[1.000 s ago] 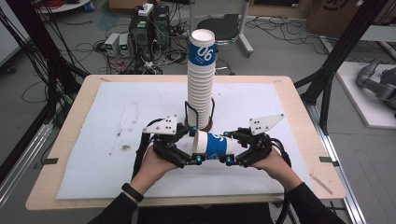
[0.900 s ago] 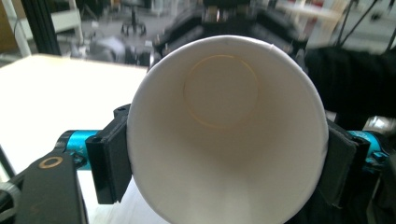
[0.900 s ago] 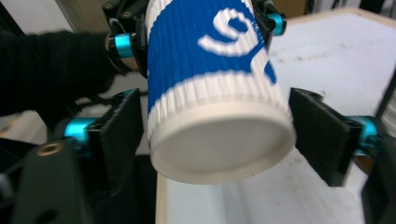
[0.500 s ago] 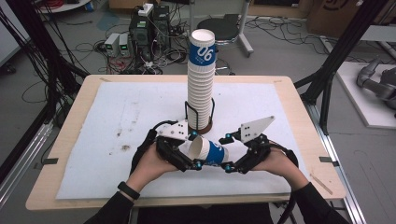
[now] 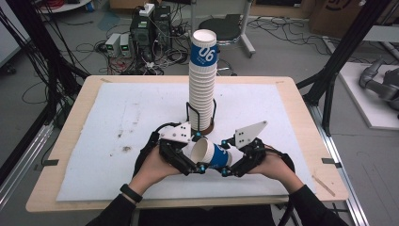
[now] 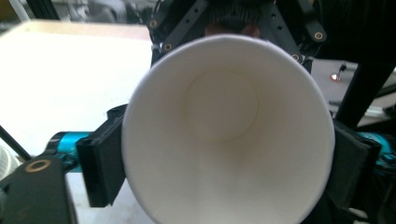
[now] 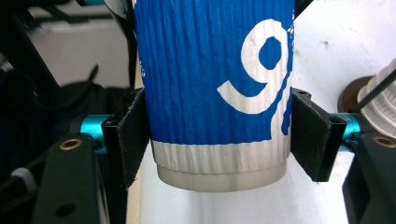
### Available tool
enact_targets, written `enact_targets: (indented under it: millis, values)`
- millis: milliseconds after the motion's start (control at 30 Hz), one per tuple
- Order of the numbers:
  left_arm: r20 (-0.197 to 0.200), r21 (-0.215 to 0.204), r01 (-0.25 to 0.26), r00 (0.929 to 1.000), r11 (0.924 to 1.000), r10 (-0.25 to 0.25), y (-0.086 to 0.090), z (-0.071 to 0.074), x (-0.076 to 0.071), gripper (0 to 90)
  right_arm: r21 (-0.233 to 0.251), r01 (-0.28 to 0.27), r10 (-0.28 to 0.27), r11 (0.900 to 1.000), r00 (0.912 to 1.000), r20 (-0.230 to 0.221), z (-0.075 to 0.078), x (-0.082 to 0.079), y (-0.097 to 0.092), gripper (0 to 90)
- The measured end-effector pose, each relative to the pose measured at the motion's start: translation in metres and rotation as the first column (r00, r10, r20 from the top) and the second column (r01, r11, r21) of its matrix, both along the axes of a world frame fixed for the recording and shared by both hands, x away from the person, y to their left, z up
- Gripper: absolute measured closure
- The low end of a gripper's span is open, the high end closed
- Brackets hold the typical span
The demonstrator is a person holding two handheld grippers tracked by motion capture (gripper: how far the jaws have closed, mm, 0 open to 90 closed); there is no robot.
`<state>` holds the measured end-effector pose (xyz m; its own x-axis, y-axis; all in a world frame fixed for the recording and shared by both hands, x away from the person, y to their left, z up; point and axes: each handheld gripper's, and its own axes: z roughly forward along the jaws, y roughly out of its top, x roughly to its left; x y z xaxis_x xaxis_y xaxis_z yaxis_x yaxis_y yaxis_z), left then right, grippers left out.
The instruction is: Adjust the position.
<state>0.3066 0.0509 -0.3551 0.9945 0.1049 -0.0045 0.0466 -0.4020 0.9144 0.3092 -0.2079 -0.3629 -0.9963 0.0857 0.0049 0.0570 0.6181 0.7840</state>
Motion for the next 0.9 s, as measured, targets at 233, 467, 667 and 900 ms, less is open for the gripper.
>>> enact_targets:
  millis: [233,467,667,900]
  values:
    - [-0.065,-0.180,-0.037,0.9976,0.9831,0.025,0.007,-0.002,0.002,7.7,0.191,0.037,-0.026,0.9810,0.9978,-0.060,0.007,0.006,-0.017,29.0]
    - [-0.107,-0.290,-0.038,0.9942,0.9562,0.007,0.005,-0.005,0.002,9.6,0.243,0.033,-0.012,0.9694,0.9960,-0.088,0.003,0.005,-0.015,28.9]
    - [-0.107,-0.303,-0.040,0.9942,0.9523,0.007,0.007,-0.005,0.002,19.2,0.246,0.023,-0.002,0.9690,0.9962,-0.087,0.001,0.003,-0.010,29.0]
    - [-0.088,-0.258,-0.023,0.9961,0.9659,0.000,0.010,0.000,0.002,21.7,0.249,0.043,-0.021,0.9675,0.9956,-0.091,-0.001,0.004,-0.012,21.1]
